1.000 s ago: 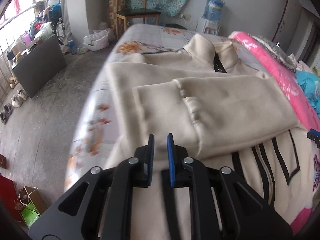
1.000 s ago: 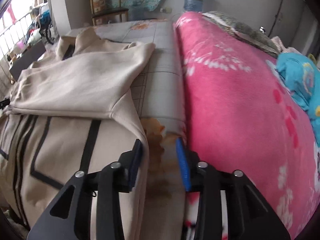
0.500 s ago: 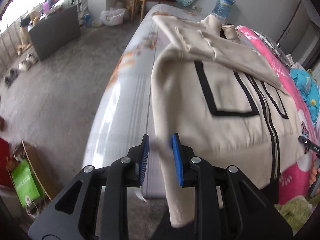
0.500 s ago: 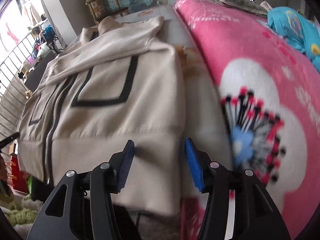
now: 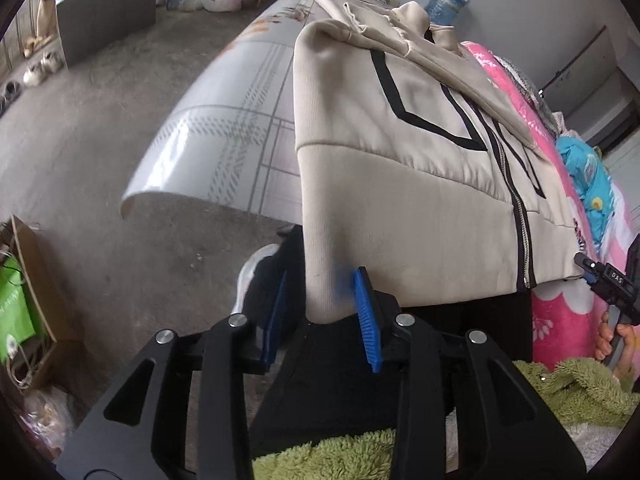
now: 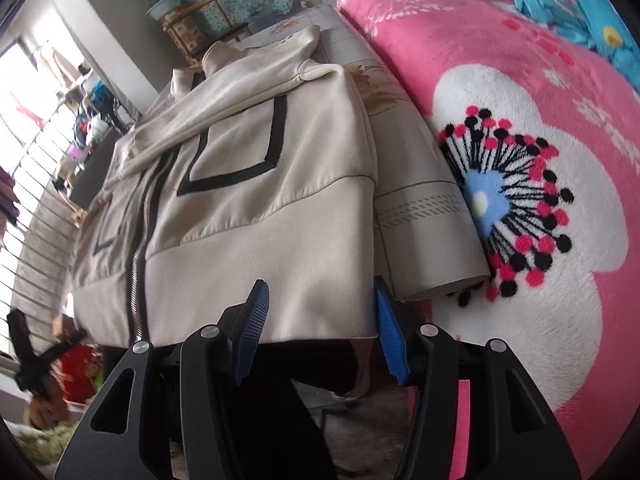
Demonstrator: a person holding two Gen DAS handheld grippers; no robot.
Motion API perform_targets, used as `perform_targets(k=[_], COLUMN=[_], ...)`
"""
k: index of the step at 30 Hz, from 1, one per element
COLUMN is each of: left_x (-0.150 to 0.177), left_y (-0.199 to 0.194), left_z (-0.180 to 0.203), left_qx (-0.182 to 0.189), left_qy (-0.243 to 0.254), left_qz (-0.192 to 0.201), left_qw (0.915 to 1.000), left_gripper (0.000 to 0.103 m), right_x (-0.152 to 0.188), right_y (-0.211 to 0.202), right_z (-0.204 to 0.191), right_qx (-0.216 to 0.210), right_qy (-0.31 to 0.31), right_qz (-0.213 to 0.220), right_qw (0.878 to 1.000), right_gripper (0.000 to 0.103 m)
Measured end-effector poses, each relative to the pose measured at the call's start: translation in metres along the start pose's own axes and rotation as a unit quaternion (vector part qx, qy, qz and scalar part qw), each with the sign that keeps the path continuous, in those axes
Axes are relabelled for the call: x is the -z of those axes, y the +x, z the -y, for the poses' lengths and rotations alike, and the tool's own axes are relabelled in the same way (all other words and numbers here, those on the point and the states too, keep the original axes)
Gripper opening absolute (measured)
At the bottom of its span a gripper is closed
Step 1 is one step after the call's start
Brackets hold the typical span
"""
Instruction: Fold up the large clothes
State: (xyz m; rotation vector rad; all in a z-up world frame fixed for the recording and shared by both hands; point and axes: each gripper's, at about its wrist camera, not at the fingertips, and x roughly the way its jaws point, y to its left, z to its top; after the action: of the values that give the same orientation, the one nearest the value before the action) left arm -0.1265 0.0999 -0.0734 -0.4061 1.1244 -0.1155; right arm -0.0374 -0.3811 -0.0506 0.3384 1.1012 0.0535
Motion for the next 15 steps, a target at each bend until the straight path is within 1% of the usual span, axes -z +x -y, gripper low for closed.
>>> perform_targets(k=[4,8,10,12,13,14,15], left_x=[-0.001,-0.002,-0.002,-0.001,-0.001,-0.001,-0.001], left_y=[0.007,0.014,0.016,0.016,0.015,0.014,0.013], left_z=[-0.004,-0.001,0.000,0.000,0.001,0.002,0.004], left_qx=[0.011,0.017,0.018,0.021,0.026,0.031,0.032], left_qy=[-0.015,-0.014,-0.012,-0.013,-0.011,-0.010,-0.007], left_qz=[-0.001,-0.005,-0.007,-0.010,-0.008,-0.008,-0.007], left_qw=[0.9998,0.9998,0.9997,0.9996,0.9996,0.9994,0.9994], left_gripper=[0.033,0.032,0.032,0.031,0.026,0.020,0.017], right_x=[-0.001,-0.001,0.000,0.001,0.002,0.002,0.002], right_y=[0.003,0.004,0.004,0.004,0.003,0.003,0.002], right_z=[0.001,-0.003,-0.007,-0.012,-0.013,-0.014,-0.014], right_qx=[-0.004,0.009,0.028,0.047,0.052,0.058,0.062], right_qy=[0.012,0.009,-0.001,-0.012,-0.016,-0.020,-0.022], right_qz=[-0.004,-0.006,-0.007,-0.006,-0.006,-0.005,-0.004], right_qw=[1.000,1.000,1.000,0.999,0.999,0.998,0.998], right_gripper=[0.051,0.051,0.046,0.039,0.037,0.032,0.028])
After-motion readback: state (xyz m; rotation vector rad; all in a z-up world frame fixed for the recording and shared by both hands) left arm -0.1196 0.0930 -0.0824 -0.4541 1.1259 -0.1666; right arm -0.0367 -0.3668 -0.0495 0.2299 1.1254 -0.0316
